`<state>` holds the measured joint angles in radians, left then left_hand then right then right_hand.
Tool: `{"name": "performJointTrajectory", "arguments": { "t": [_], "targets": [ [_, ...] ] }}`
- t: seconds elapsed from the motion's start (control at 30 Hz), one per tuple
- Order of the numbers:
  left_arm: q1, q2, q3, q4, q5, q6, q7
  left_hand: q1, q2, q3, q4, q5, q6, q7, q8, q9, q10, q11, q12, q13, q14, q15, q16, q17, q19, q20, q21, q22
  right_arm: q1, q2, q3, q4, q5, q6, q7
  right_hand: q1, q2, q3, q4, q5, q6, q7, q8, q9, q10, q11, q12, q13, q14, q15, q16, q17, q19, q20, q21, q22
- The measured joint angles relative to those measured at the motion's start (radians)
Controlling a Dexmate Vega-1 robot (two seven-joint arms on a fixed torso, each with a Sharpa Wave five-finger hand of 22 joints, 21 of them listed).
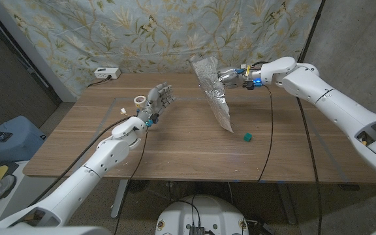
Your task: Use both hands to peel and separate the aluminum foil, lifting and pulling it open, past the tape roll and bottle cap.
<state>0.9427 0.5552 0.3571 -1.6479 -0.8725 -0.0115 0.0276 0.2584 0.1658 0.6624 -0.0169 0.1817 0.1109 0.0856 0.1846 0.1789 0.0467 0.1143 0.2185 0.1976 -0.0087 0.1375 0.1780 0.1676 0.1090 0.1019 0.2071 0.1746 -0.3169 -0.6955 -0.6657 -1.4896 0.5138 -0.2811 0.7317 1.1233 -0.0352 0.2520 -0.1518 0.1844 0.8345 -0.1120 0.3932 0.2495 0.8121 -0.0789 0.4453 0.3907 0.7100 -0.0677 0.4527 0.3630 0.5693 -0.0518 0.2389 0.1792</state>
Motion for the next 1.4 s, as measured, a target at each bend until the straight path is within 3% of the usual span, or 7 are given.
{"name": "performJointTrajectory", "arguments": {
  "t": [0.23,0.27,0.3,0.8,1.2,1.33,1.4],
  "targets": [
    [0.004,-0.007,0.002,0.002,-0.01,-0.003,-0.005,0.0,0.0,-0.003,-0.003,0.0,0.0,0.0,0.0,0.0,0.004,0.004,0.0,0.0,0.005,0.005,0.0,0.0,0.0,0.0,0.0,0.0,-0.004,-0.018,0.01,-0.028,0.019,-0.015,-0.009,0.0,0.0,-0.004,0.001,0.0,0.0,0.0,0.0,0.0,0.008,-0.001,0.003,-0.004,0.007,-0.003,0.001,-0.003,0.006,-0.005,0.005,0.0],
    [0.005,-0.011,0.002,0.004,-0.011,-0.004,-0.005,0.0,0.0,-0.003,-0.003,0.0,0.0,0.0,0.0,0.0,0.004,0.004,0.0,0.0,0.005,0.005,0.0,0.0,0.0,0.0,0.0,0.0,-0.004,-0.019,0.011,-0.03,0.028,-0.087,-0.049,0.0,0.0,-0.004,0.001,0.0,0.0,0.0,0.0,0.0,0.008,-0.001,0.003,-0.004,0.007,-0.003,0.001,-0.003,0.009,-0.002,0.005,0.0],
    [0.005,-0.013,0.003,0.005,-0.013,-0.004,-0.006,0.0,0.0,-0.002,-0.004,0.0,0.002,-0.002,0.0,0.0,0.004,0.004,0.0,0.0,0.005,0.005,0.0,0.0,0.0,0.0,0.0,0.0,-0.005,-0.023,0.012,-0.036,0.032,-0.1,-0.056,0.0,0.0,-0.004,0.001,0.0,0.0,0.0,0.0,0.0,0.008,0.0,0.003,-0.004,0.01,-0.001,0.001,-0.003,0.009,-0.002,0.005,0.0],
    [0.018,-0.037,0.007,-0.011,-0.039,-0.008,0.002,0.005,-0.005,0.001,-0.015,0.007,0.013,0.006,0.005,0.0,0.023,0.016,0.004,0.0,0.024,0.013,0.0,0.0,0.015,0.015,0.0,0.0,0.006,-0.042,0.01,-0.072,0.053,-0.249,-0.135,0.0,0.0,-0.007,-0.001,-0.001,0.0,0.001,0.002,-0.001,0.014,0.011,0.002,-0.008,0.034,-0.009,0.0,-0.011,0.03,0.005,0.012,0.0],
    [0.03,-0.056,0.007,-0.04,-0.078,0.004,0.024,0.01,-0.011,0.001,-0.023,0.011,0.023,0.016,0.005,0.0,0.029,0.021,0.009,0.005,0.036,0.021,0.0,0.0,0.022,0.014,0.0,0.0,0.021,-0.046,0.004,-0.09,0.062,-0.354,-0.211,0.0,0.0,-0.007,-0.001,-0.004,0.005,0.02,0.001,-0.001,0.021,0.018,0.007,-0.008,0.047,-0.011,-0.001,-0.012,0.038,0.013,0.014,0.0],
    [0.03,-0.056,0.007,-0.04,-0.078,0.021,0.06,0.025,-0.018,0.003,-0.042,0.016,0.023,0.016,0.005,0.0,0.039,0.021,0.009,0.005,0.042,0.027,0.0,0.001,0.031,0.017,0.0,0.0,0.025,-0.046,0.002,-0.092,0.062,-0.354,-0.211,0.0,0.0,-0.007,-0.001,-0.004,0.003,0.022,-0.001,-0.001,0.022,0.02,0.007,-0.008,0.047,-0.011,-0.001,-0.013,0.047,0.011,0.014,0.0],
    [0.037,-0.057,0.007,-0.081,-0.071,0.03,0.084,0.047,-0.025,0.009,-0.071,0.024,0.025,0.018,0.005,0.0,0.045,0.027,0.013,0.005,0.056,0.034,0.008,0.003,0.042,0.027,0.002,0.0,0.027,-0.045,0.001,-0.094,0.062,-0.396,-0.256,0.0,0.0,-0.007,-0.001,-0.004,0.003,0.022,-0.001,-0.001,0.021,0.022,0.007,-0.008,0.049,-0.013,-0.001,-0.016,0.047,0.011,0.014,0.0]
  ]
}}
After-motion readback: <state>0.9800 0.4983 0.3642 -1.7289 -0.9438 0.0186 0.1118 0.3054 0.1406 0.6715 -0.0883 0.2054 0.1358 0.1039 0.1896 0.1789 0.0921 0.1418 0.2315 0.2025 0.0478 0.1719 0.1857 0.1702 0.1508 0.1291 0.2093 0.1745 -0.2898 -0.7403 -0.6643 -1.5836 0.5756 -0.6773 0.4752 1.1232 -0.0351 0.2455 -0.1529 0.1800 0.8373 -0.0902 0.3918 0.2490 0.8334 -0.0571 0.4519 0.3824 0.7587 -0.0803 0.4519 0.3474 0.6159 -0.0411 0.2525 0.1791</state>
